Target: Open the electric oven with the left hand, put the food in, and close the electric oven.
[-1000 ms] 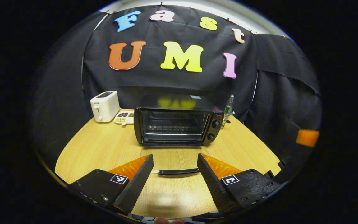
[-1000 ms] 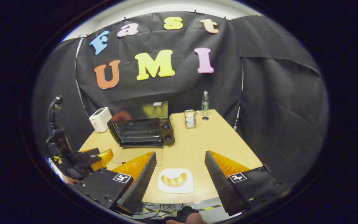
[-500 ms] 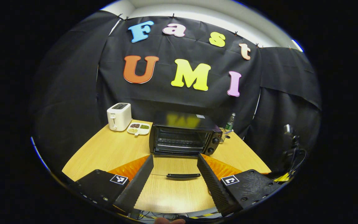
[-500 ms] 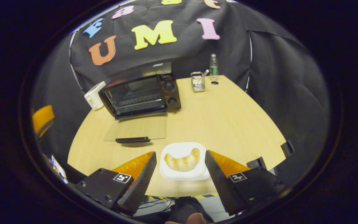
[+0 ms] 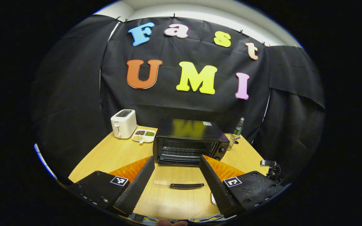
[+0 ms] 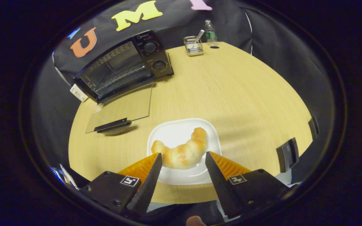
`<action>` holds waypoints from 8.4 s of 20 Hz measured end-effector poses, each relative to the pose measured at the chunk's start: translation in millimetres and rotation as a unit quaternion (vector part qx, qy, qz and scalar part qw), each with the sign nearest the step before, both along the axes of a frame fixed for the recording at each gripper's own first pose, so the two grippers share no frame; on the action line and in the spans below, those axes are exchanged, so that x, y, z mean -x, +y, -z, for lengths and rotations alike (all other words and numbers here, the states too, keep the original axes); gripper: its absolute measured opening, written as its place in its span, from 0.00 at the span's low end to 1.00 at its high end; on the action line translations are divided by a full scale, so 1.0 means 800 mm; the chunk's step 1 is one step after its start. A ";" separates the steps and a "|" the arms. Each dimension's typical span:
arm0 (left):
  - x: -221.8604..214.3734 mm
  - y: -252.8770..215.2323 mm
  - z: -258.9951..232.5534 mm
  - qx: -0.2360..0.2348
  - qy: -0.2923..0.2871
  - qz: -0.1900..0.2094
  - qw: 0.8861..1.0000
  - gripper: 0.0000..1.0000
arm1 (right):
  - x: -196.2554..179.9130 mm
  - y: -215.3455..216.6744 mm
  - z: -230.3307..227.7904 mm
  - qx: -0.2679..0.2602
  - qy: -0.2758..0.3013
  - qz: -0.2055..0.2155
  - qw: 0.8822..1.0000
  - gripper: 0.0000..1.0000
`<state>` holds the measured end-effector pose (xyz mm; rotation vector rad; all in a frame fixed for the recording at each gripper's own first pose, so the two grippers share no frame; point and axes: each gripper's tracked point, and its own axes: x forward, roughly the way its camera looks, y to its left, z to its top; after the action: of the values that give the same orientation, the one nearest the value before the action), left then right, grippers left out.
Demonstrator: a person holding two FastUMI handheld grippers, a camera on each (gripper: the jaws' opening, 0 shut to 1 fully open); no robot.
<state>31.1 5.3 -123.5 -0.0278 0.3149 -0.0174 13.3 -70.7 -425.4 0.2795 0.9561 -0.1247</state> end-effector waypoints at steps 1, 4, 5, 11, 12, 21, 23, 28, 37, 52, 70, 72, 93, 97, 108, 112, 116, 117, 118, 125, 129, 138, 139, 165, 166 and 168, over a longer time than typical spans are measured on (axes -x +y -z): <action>-0.005 -0.008 0.002 0.001 0.005 0.002 1.000 0.94 | -0.001 0.000 0.003 -0.011 0.002 0.001 1.000 0.80; -0.016 -0.024 0.008 -0.001 0.015 0.005 1.000 0.94 | -0.003 0.001 0.015 -0.049 0.013 -0.005 0.999 0.80; -0.017 -0.027 0.009 0.002 0.017 0.005 1.000 0.94 | -0.007 -0.001 0.013 -0.055 0.007 -0.006 0.998 0.77; -0.030 -0.028 0.004 0.006 0.020 0.007 1.000 0.95 | -0.011 0.003 0.015 -0.081 0.026 0.006 0.996 0.39; -0.029 -0.026 0.000 0.006 0.017 0.009 1.000 0.95 | -0.011 0.004 0.013 -0.087 0.027 0.013 0.996 0.36; -0.020 0.010 -0.019 0.010 -0.005 0.022 1.000 0.95 | -0.018 0.037 -0.071 -0.137 -0.039 0.061 0.988 0.23; -0.015 0.023 -0.025 0.007 -0.012 0.022 1.000 0.94 | -0.025 0.052 -0.094 -0.152 -0.059 0.071 0.984 0.24; -0.001 0.058 -0.028 0.006 -0.016 0.009 1.000 0.94 | -0.081 0.090 -0.140 -0.176 -0.109 0.067 0.976 0.23; 0.030 0.120 -0.032 -0.005 0.000 -0.042 0.999 0.94 | -0.233 0.160 -0.157 -0.181 -0.172 0.046 0.967 0.23; 0.075 0.155 -0.006 -0.034 0.076 -0.080 0.993 0.95 | -0.370 0.195 -0.117 -0.261 -0.226 0.172 0.923 0.22; 0.090 0.167 -0.019 -0.023 0.064 -0.052 0.996 0.95 | -0.361 0.200 -0.118 -0.252 -0.255 0.204 0.911 0.72; 0.088 0.165 -0.017 -0.014 0.058 -0.051 0.997 0.95 | -0.340 0.193 -0.123 -0.248 -0.251 0.209 0.912 0.82; 0.054 0.075 0.147 0.017 0.098 0.042 0.994 0.94 | -0.046 0.112 -0.241 0.059 -0.265 -0.019 0.962 1.00; 0.048 0.040 0.211 0.026 0.144 0.063 0.987 0.95 | -0.013 0.091 -0.259 0.101 -0.281 -0.023 0.954 0.96; 0.000 -0.043 0.315 0.006 0.175 0.057 0.983 0.95 | 0.027 -0.003 -0.241 0.136 -0.237 0.026 0.962 1.00; -0.017 -0.053 0.336 0.001 0.173 0.047 0.984 0.95 | 0.023 -0.023 -0.236 0.138 -0.223 0.037 0.964 1.00; -0.033 -0.050 0.356 -0.004 0.191 0.030 0.981 0.95 | 0.017 -0.031 -0.238 0.155 -0.214 0.023 0.964 0.97; -0.037 -0.050 0.360 -0.005 0.194 0.025 0.981 0.95 | 0.016 -0.033 -0.241 0.155 -0.215 0.022 0.964 0.97; -0.040 -0.052 0.363 -0.005 0.199 0.023 0.980 0.95 | 0.012 -0.034 -0.241 0.154 -0.215 0.021 0.964 0.97; -0.062 -0.053 0.374 -0.026 0.205 0.018 0.978 0.95 | 0.009 -0.048 -0.244 0.149 -0.213 0.030 0.965 0.97; -0.065 -0.054 0.371 -0.028 0.205 0.019 0.978 0.94 | 0.012 -0.055 -0.253 0.154 -0.217 0.035 0.963 0.96; -0.084 -0.061 0.275 -0.034 0.137 0.025 0.990 0.94 | 0.011 -0.037 -0.273 0.139 -0.239 0.037 0.960 0.97; -0.093 -0.063 0.253 -0.040 0.119 0.028 0.992 0.94 | 0.011 -0.035 -0.278 0.137 -0.243 0.036 0.960 0.97; 0.048 -0.008 -0.127 -0.005 -0.128 0.033 0.991 0.94 | 0.057 0.096 -0.471 0.134 -0.424 -0.068 0.893 0.97; 0.066 0.003 -0.133 -0.010 -0.133 0.027 0.991 0.94 | 0.067 0.109 -0.474 0.138 -0.429 -0.072 0.890 0.97; 0.100 0.017 -0.144 -0.014 -0.147 0.023 0.989 0.94 | 0.088 0.132 -0.469 0.139 -0.426 -0.078 0.891 0.97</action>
<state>-49.2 19.2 -8.3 0.0104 0.0204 -0.0614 -57.4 34.9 -50.4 -0.0259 0.0735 0.0173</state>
